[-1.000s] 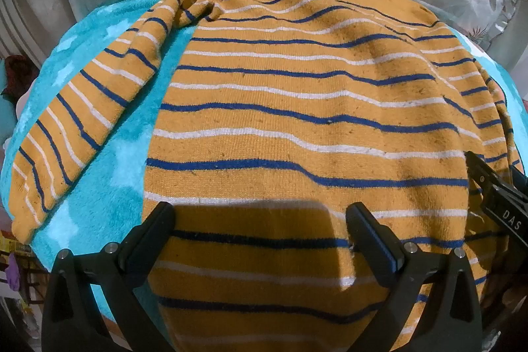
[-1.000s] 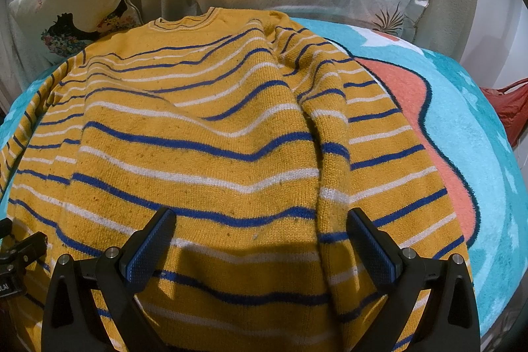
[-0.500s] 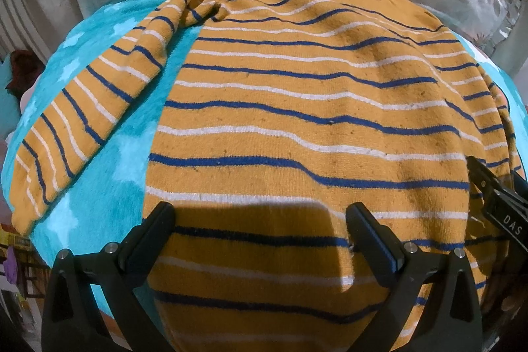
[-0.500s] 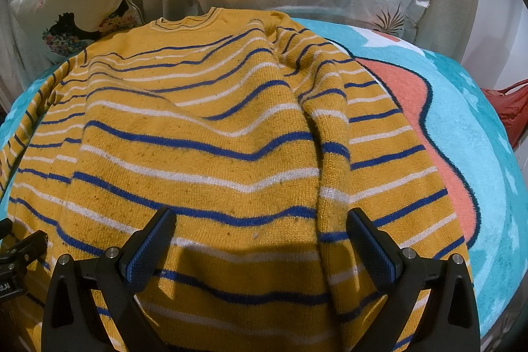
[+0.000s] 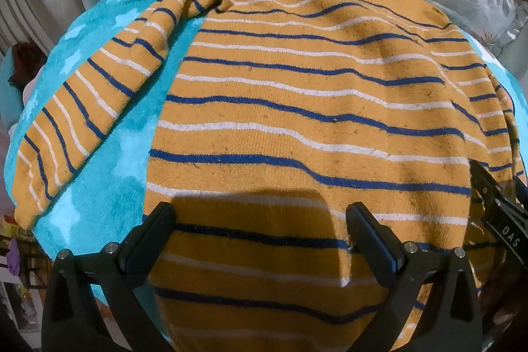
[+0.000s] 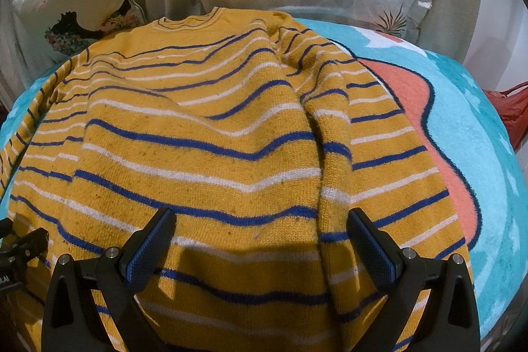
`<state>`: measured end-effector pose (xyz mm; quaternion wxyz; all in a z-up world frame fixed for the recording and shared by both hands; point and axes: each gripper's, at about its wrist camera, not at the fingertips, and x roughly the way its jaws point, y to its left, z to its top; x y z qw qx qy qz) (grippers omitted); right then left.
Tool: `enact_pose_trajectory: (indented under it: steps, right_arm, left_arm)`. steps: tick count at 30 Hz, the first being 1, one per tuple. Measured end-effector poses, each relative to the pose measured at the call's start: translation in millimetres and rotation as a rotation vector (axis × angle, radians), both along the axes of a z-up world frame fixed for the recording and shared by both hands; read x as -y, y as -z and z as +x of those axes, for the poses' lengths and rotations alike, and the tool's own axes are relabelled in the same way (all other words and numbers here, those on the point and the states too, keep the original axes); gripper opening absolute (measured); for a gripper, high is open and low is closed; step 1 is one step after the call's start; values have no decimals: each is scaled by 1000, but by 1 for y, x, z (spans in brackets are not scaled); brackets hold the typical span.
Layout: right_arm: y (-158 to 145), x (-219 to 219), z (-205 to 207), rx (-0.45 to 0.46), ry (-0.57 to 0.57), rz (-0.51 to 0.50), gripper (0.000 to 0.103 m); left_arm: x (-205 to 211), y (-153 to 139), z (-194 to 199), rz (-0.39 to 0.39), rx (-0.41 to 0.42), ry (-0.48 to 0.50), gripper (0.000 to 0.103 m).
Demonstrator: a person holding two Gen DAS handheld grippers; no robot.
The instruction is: Fold small clothes
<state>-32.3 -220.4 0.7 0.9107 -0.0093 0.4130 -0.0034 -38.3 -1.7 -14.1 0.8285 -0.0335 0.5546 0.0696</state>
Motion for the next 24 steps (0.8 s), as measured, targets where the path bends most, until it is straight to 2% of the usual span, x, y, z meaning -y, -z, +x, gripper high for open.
enact_pose_trajectory:
  steps: [7, 18, 24]
  right_arm:
    - [0, 0, 0, 5, -3, 8, 103]
    - [1, 0, -1, 10, -5, 13, 103]
    - [1, 1, -1, 12, -5, 19, 103]
  left_arm:
    - [1, 2, 0, 1, -9, -18, 103]
    - [1, 4, -11, -2, 37, -35, 103]
    - [-6, 3, -9, -32, 7, 67, 103]
